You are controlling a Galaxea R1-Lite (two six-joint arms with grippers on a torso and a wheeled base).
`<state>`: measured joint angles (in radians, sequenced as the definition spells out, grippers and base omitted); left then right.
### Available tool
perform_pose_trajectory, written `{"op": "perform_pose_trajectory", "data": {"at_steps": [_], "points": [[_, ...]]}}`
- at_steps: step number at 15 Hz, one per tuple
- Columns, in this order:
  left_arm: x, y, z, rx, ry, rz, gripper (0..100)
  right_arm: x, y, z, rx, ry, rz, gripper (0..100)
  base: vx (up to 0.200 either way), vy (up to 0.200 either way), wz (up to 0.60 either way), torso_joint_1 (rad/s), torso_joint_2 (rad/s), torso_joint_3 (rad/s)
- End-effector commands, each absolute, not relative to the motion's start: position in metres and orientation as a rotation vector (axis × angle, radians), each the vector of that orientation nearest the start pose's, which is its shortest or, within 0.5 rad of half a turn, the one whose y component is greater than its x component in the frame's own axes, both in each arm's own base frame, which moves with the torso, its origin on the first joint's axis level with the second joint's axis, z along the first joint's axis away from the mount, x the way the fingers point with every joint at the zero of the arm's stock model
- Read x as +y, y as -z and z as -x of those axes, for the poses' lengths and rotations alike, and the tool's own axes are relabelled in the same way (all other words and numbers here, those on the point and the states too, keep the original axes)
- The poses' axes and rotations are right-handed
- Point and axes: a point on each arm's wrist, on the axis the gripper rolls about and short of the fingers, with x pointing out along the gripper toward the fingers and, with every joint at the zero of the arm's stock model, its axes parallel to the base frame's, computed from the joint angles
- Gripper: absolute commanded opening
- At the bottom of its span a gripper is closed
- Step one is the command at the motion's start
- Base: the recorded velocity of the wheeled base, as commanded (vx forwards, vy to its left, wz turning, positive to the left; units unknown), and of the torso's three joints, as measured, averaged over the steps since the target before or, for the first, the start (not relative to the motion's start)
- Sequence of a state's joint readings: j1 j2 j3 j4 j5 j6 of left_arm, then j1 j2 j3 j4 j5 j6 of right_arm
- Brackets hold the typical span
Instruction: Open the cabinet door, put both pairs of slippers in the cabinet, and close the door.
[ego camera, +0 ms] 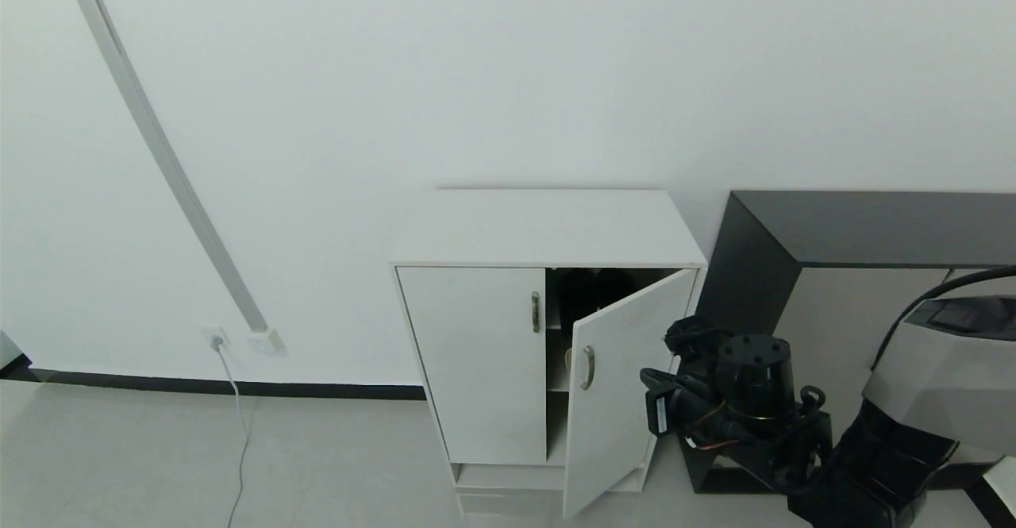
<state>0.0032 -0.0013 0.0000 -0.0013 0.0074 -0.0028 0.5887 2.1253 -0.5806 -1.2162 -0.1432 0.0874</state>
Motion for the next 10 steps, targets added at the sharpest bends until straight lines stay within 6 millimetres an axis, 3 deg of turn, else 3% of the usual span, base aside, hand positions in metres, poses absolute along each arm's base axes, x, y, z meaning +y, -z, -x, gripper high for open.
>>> {"op": "perform_pose_trajectory", "data": {"at_steps": [1, 2, 6, 10], "points": [[0.0, -0.076, 0.023, -0.002, -0.011, 0.003, 0, 0.182, -0.045, -0.279, 0.342, -0.427, 0.039, 0, 0.2, 0.0, 0.0, -0.012, 0.0, 0.007], [0.0, -0.076, 0.023, -0.002, -0.012, 0.005, 0, 0.182, -0.045, -0.279, 0.344, -0.427, 0.038, 0, 0.2, 0.0, 0.0, -0.007, -0.01, 0.002], [0.0, -0.076, 0.023, -0.003, -0.012, 0.006, 0, 0.181, -0.04, -0.277, 0.363, -0.428, 0.044, 0, 0.0, 0.0, 0.0, 0.0, 0.0, 0.0], [0.0, -0.076, 0.023, -0.003, -0.012, 0.005, 0, 0.188, -0.028, -0.298, 0.354, -0.419, 0.037, 0, 0.0, 0.0, 0.0, 0.0, 0.0, 0.0]]}}
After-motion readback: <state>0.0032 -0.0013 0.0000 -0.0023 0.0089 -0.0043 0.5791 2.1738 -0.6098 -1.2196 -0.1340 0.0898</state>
